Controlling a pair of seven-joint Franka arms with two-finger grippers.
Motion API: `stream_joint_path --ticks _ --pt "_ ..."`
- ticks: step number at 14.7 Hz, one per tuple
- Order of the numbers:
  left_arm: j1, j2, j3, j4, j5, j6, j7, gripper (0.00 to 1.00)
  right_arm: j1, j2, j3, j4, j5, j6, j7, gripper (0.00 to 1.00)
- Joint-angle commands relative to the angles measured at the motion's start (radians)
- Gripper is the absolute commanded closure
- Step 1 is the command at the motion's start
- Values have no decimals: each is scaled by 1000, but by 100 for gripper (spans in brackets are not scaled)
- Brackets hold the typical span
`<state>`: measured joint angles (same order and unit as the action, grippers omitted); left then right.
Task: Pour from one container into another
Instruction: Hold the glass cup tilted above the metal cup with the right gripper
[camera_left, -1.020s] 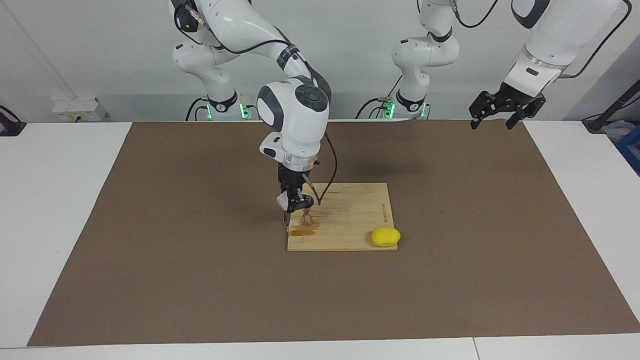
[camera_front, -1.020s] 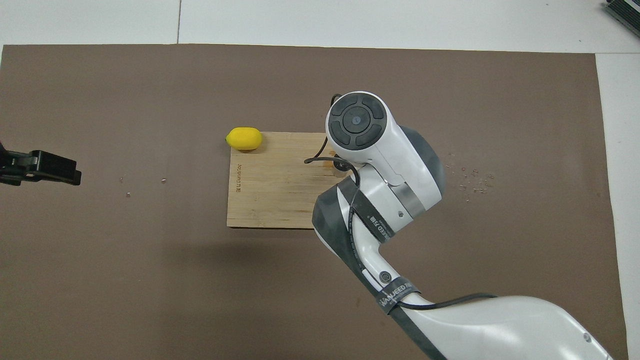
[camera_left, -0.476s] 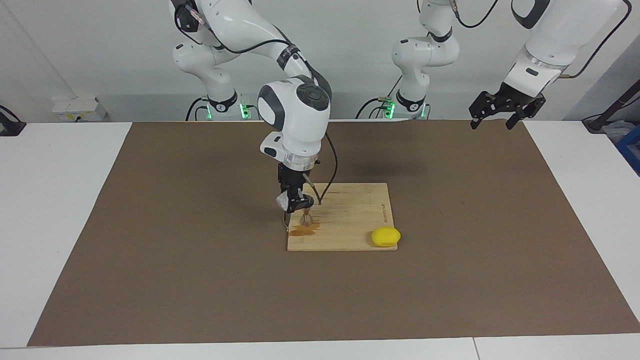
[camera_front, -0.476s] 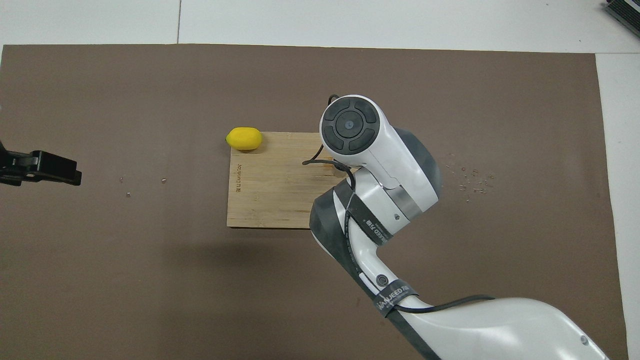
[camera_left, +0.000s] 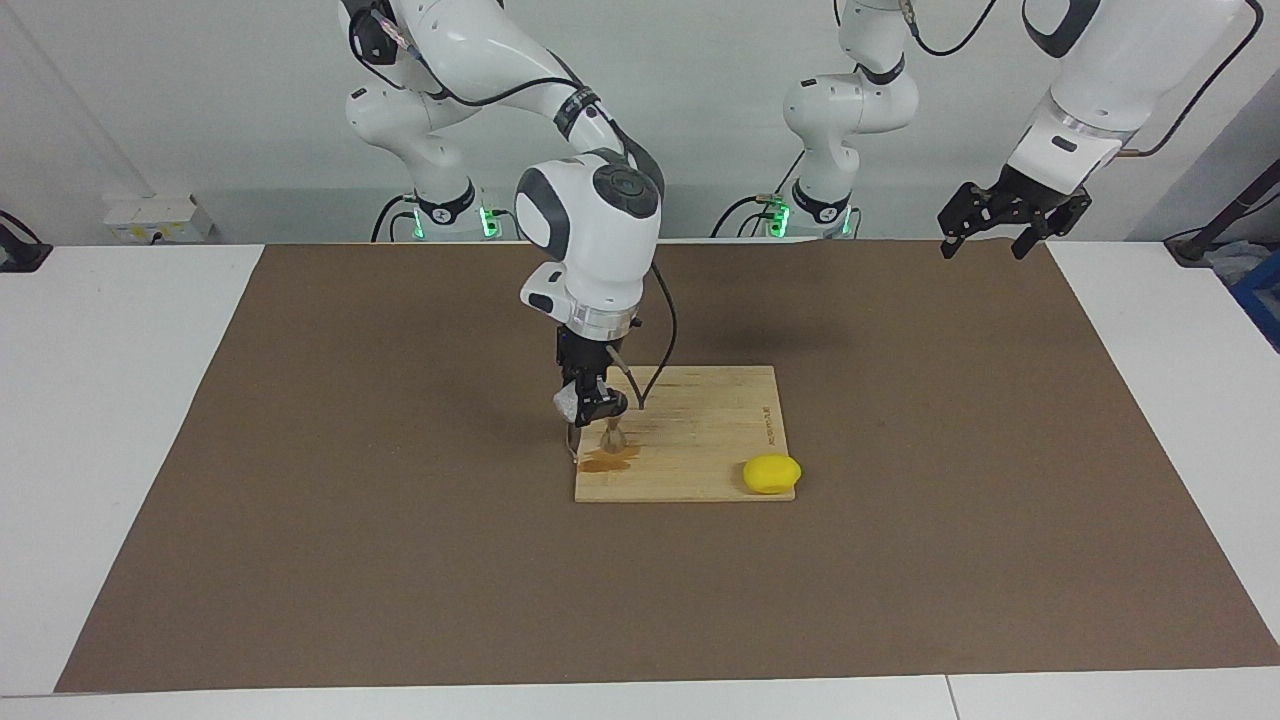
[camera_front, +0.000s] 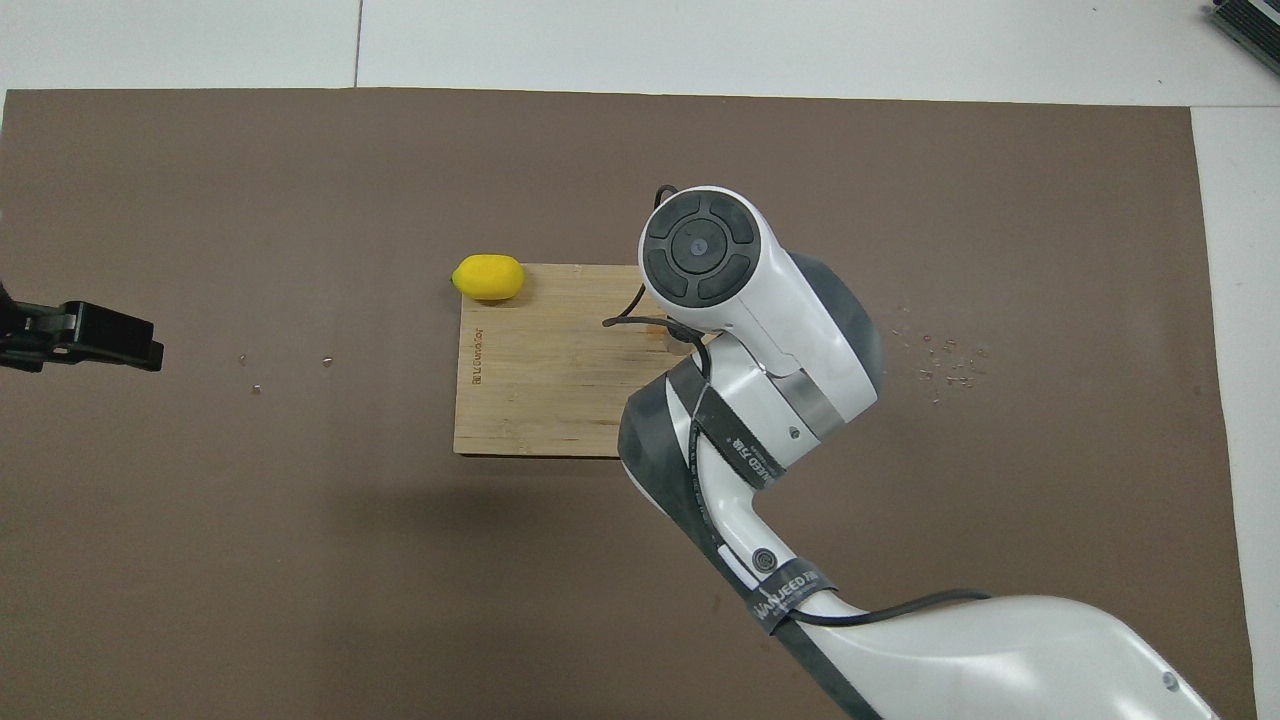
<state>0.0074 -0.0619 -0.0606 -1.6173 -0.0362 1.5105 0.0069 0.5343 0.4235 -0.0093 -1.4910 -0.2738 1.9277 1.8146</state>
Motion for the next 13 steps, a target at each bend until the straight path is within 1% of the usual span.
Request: stream_joint_path --ticks 1,13 --pt "8 -27 -5 -30 10 7 2 0 1 21 3 35 -27 -16 22 86" --pt "8 -27 -5 -29 10 7 2 0 6 17 3 34 -58 -3 20 86"
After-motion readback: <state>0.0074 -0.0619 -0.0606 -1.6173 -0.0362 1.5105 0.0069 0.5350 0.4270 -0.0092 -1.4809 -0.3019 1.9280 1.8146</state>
